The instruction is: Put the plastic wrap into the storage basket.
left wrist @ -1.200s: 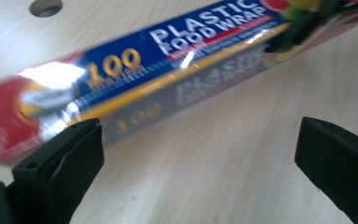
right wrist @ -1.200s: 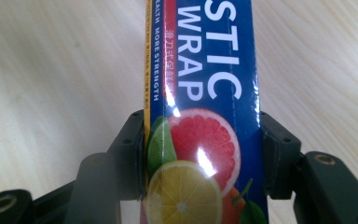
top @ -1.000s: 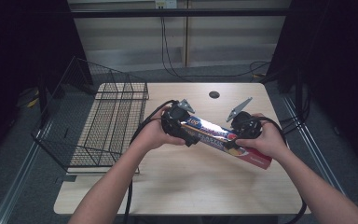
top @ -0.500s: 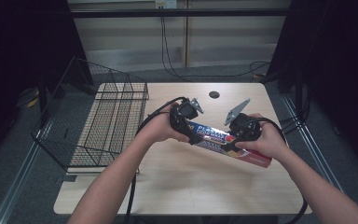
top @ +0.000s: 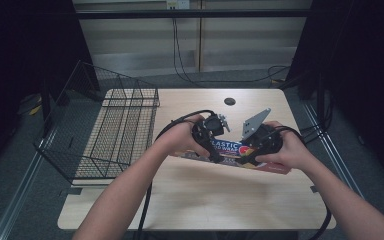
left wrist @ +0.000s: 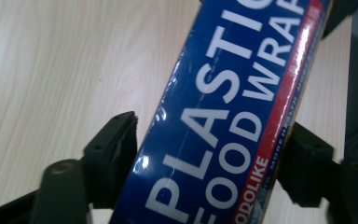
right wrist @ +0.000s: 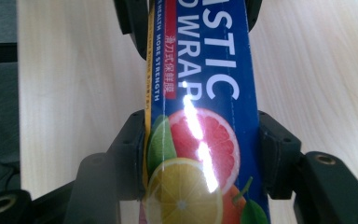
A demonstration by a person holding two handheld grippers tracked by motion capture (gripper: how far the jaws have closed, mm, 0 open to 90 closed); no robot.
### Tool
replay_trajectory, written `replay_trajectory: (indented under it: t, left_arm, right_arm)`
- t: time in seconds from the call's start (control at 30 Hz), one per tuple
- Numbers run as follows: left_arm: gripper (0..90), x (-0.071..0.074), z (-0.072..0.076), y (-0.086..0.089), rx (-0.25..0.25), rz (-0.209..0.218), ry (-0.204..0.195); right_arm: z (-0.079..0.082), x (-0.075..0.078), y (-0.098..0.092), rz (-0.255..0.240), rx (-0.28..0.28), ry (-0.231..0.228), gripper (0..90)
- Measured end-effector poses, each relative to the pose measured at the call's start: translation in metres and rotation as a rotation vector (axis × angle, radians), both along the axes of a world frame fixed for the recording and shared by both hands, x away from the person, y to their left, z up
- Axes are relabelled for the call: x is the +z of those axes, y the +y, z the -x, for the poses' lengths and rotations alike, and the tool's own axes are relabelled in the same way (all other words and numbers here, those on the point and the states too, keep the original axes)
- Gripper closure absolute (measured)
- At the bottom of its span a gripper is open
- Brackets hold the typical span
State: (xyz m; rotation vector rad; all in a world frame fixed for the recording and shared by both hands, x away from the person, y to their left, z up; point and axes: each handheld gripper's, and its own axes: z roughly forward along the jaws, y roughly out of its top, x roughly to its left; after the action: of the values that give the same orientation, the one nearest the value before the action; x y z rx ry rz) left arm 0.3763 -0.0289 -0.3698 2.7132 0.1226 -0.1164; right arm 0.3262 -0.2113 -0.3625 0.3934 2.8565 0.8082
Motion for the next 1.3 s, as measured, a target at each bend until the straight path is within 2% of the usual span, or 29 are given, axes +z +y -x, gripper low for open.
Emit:
replay_trajectory:
  t: [0.03,0.1,0.13,0.17,0.2,0.23,0.27,0.3,0.33,0.37,0.4,0.5,0.53,0.57,0.6,0.73,0.83,0.87,0.9,0.93,0.97,1.0,1.03,1.17,1.2,1.3]
  left_arm:
    - [31.9,-0.001,0.002,-0.002,0.016,-0.006,0.003]
    - [35.2,-0.001,0.011,-0.007,0.019,-0.045,-0.009]
    - [36.3,-0.001,0.011,-0.007,0.019,-0.045,-0.009]
    - [36.3,0.0,0.013,-0.008,0.03,-0.056,0.002]
    - [38.6,0.002,0.017,-0.01,0.049,-0.056,0.018]
    - [39.9,0.002,0.017,-0.01,0.049,-0.056,0.018]
    - [39.9,0.004,0.018,-0.01,0.07,-0.055,0.036]
    - [41.6,0.009,0.017,-0.009,0.106,-0.049,0.062]
    - [42.3,0.011,0.018,-0.009,0.128,-0.056,0.051]
    - [42.7,0.011,0.018,-0.009,0.128,-0.056,0.051]
    - [42.7,0.013,0.018,-0.008,0.14,-0.067,0.038]
    - [43.5,0.014,0.016,-0.003,0.208,-0.078,0.047]
    - [43.6,0.013,0.011,0.007,0.249,-0.076,0.054]
    - [43.5,0.013,0.011,0.007,0.249,-0.076,0.054]
    - [43.5,0.014,0.009,0.009,0.259,-0.08,0.067]
    - [43.6,0.013,0.001,0.021,0.326,-0.09,0.065]
    - [43.7,0.014,-0.002,0.026,0.351,-0.098,0.072]
    - [43.6,0.014,-0.006,0.031,0.377,-0.099,0.072]
    - [43.7,0.014,-0.009,0.033,0.382,-0.099,0.069]
    - [43.7,0.013,-0.01,0.035,0.408,-0.097,0.076]
    - [43.7,0.014,-0.012,0.036,0.4,-0.1,0.058]
    - [43.7,0.014,-0.013,0.038,0.41,-0.108,0.063]
    - [43.7,0.014,-0.014,0.038,0.426,-0.102,0.065]
    - [43.7,0.018,-0.019,0.042,0.465,-0.102,0.058]
    - [43.7,0.019,-0.02,0.043,0.48,-0.094,0.061]
    - [43.7,0.021,-0.023,0.046,0.505,-0.09,0.058]
  right_arm:
    - [-0.001,0.0,0.0,-0.005,0.011,0.007,44.8]
    - [-0.002,-0.002,-0.002,-0.004,0.047,0.02,44.0]
    - [-0.003,-0.003,-0.003,-0.009,0.058,0.019,42.3]
    - [-0.003,-0.003,-0.003,-0.009,0.058,0.019,42.3]
    - [-0.006,-0.004,-0.006,-0.051,0.049,0.06,38.1]
    - [-0.006,-0.004,-0.006,-0.061,0.037,0.056,34.9]
    - [-0.006,-0.004,-0.006,-0.061,0.037,0.056,34.9]
    - [-0.006,-0.002,-0.008,-0.075,0.011,0.023,28.6]
    - [-0.006,-0.001,-0.009,-0.088,0.002,0.004,23.9]
    - [-0.006,-0.001,-0.009,-0.088,0.002,0.004,23.9]
    - [-0.005,0.0,-0.01,-0.121,-0.017,0.009,18.0]
    - [-0.006,0.003,-0.016,-0.145,-0.055,-0.008,11.9]
    - [-0.005,0.004,-0.02,-0.143,-0.077,-0.027,8.4]
    - [-0.005,0.004,-0.02,-0.143,-0.077,-0.027,8.4]
    - [-0.003,0.006,-0.024,-0.164,-0.104,-0.034,6.4]
    - [-0.001,0.008,-0.032,-0.18,-0.145,-0.058,4.5]
    - [0.0,0.006,-0.037,-0.194,-0.158,-0.05,3.7]
    - [0.001,0.004,-0.038,-0.206,-0.174,-0.034,3.7]
    - [0.001,0.003,-0.039,-0.208,-0.175,-0.04,3.7]
    - [0.002,0.002,-0.039,-0.21,-0.18,-0.039,3.7]
    - [0.003,0.001,-0.038,-0.196,-0.197,-0.053,3.7]
    - [0.003,0.0,-0.038,-0.199,-0.197,-0.054,3.7]
    - [0.004,-0.001,-0.037,-0.212,-0.202,-0.044,3.7]
    - [0.008,-0.007,-0.035,-0.212,-0.213,-0.043,2.9]
    - [0.008,-0.008,-0.034,-0.221,-0.216,-0.027,2.6]
    - [0.01,-0.016,-0.031,-0.23,-0.252,-0.017,2.7]
